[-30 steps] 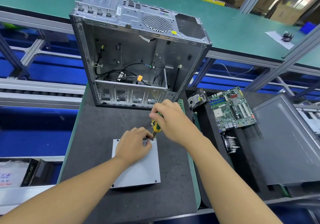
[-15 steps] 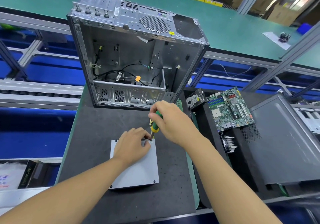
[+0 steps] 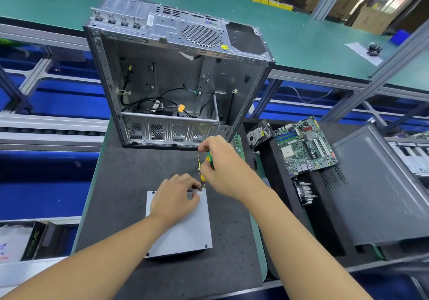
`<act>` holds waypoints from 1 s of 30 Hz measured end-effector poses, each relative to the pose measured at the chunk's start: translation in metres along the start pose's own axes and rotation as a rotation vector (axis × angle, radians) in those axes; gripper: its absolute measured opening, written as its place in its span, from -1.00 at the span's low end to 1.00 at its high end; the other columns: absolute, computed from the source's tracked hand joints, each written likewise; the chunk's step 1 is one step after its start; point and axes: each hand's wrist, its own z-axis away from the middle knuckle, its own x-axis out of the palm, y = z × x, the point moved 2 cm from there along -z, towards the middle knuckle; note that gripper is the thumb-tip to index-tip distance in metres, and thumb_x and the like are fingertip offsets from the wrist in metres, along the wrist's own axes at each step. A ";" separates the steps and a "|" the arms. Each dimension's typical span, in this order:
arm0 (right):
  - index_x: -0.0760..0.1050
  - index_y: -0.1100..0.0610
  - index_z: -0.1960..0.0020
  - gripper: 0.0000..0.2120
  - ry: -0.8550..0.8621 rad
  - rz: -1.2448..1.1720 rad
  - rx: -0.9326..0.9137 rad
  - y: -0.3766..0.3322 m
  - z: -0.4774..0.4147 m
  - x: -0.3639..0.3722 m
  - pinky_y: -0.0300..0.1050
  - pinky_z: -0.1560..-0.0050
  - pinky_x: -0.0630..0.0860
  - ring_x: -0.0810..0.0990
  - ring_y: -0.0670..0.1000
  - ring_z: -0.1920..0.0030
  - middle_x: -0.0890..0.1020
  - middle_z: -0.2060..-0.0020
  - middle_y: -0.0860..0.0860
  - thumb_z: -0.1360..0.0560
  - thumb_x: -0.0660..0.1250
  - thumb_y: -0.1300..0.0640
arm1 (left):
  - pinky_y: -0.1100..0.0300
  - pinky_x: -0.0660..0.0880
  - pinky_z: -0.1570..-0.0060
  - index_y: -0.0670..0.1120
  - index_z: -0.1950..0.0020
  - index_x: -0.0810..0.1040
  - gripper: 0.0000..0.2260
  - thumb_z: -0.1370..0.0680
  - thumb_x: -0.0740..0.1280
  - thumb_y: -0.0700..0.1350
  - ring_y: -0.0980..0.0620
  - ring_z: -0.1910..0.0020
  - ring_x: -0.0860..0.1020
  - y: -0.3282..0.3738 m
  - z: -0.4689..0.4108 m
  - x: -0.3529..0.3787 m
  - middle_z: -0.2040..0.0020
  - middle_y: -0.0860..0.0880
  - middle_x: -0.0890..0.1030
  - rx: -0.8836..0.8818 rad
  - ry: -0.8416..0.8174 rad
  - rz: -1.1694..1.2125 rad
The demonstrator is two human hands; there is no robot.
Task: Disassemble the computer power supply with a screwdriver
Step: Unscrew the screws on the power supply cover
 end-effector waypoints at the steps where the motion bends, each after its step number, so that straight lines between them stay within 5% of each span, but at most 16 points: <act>1: 0.34 0.05 -0.18 -0.73 -0.003 0.000 0.011 0.000 0.000 0.001 -0.21 0.09 0.31 0.34 0.02 -0.13 0.34 -0.10 -0.08 -0.52 0.17 0.28 | 0.17 0.37 0.05 0.22 0.14 0.47 -0.86 -0.43 0.27 -0.05 0.18 0.13 0.43 0.000 0.000 -0.001 0.15 0.27 0.53 0.002 -0.002 -0.002; 4: 0.34 0.02 -0.12 -0.73 -0.017 0.034 0.007 0.000 0.000 0.000 -0.32 0.23 0.19 0.28 0.00 -0.04 0.28 -0.03 -0.11 -0.48 0.18 0.29 | 0.17 0.32 0.11 0.27 0.20 0.35 -0.81 -0.42 0.27 -0.06 0.19 0.19 0.34 0.002 0.000 -0.002 0.24 0.30 0.45 0.002 0.001 0.006; 6: 0.36 0.01 -0.08 -0.82 -0.010 0.087 -0.018 -0.001 0.001 0.000 -0.22 0.20 0.27 0.29 0.01 -0.04 0.30 0.00 -0.12 -0.51 0.20 0.21 | 0.17 0.28 0.15 0.27 0.21 0.32 -0.79 -0.42 0.27 -0.06 0.17 0.21 0.33 0.003 0.001 -0.003 0.28 0.30 0.42 0.010 0.006 0.006; 8: 0.37 -0.01 -0.03 -0.97 0.026 0.159 -0.037 -0.003 0.002 -0.001 -0.07 0.17 0.35 0.34 0.02 -0.02 0.37 0.03 -0.14 -0.60 0.19 0.05 | 0.17 0.30 0.13 0.25 0.18 0.41 -0.84 -0.44 0.27 -0.05 0.17 0.18 0.39 0.002 0.000 -0.002 0.21 0.28 0.49 0.013 -0.003 -0.005; 11: 0.37 -0.03 0.00 -0.84 0.048 0.268 -0.051 -0.004 0.002 -0.002 -0.03 0.16 0.37 0.36 -0.01 -0.01 0.44 0.03 -0.16 -0.66 0.11 -0.08 | 0.14 0.39 0.06 0.19 0.11 0.54 -0.89 -0.46 0.31 -0.05 0.16 0.09 0.49 0.000 0.000 -0.001 0.11 0.26 0.59 0.006 -0.002 0.010; 16: 0.36 0.05 -0.11 -0.93 0.018 0.123 -0.027 -0.005 0.001 -0.001 -0.02 0.07 0.34 0.35 0.05 -0.04 0.48 -0.07 -0.08 -0.64 0.17 0.10 | 0.14 0.40 0.04 0.18 0.11 0.56 -0.88 -0.45 0.33 -0.06 0.16 0.06 0.51 0.000 0.000 -0.001 0.11 0.26 0.59 0.005 -0.005 0.014; 20: 0.34 0.08 -0.22 -0.75 0.003 0.033 0.019 -0.003 0.002 -0.003 -0.05 -0.08 0.39 0.40 0.06 -0.12 0.39 -0.18 -0.04 -0.56 0.21 0.24 | 0.17 0.34 0.08 0.24 0.15 0.46 -0.85 -0.44 0.31 -0.05 0.17 0.09 0.47 0.002 0.000 -0.002 0.18 0.30 0.50 -0.005 -0.015 0.002; 23: 0.35 0.04 -0.18 -0.70 -0.011 -0.044 0.055 -0.003 0.004 -0.005 -0.17 0.12 0.42 0.45 -0.03 0.04 0.37 -0.13 -0.06 -0.50 0.21 0.30 | 0.18 0.31 0.10 0.23 0.15 0.46 -0.85 -0.44 0.32 -0.06 0.16 0.11 0.46 0.002 0.001 -0.002 0.22 0.30 0.46 -0.002 -0.003 0.004; 25: 0.37 0.03 -0.14 -0.71 -0.021 -0.061 0.067 -0.002 0.004 -0.006 -0.26 0.26 0.32 0.43 -0.08 0.13 0.36 -0.10 -0.07 -0.49 0.20 0.31 | 0.18 0.30 0.11 0.19 0.13 0.52 -0.87 -0.44 0.32 -0.07 0.15 0.12 0.45 0.002 0.001 -0.002 0.22 0.30 0.45 0.003 0.004 0.006; 30: 0.35 -0.03 -0.04 -0.92 -0.065 0.031 0.037 -0.002 0.003 -0.003 -0.09 0.11 0.32 0.29 0.03 -0.13 0.33 -0.01 -0.08 -0.56 0.22 0.08 | 0.15 0.26 0.16 0.23 0.17 0.38 -0.82 -0.43 0.29 -0.07 0.12 0.19 0.39 0.004 0.001 -0.005 0.26 0.27 0.43 0.015 0.001 0.005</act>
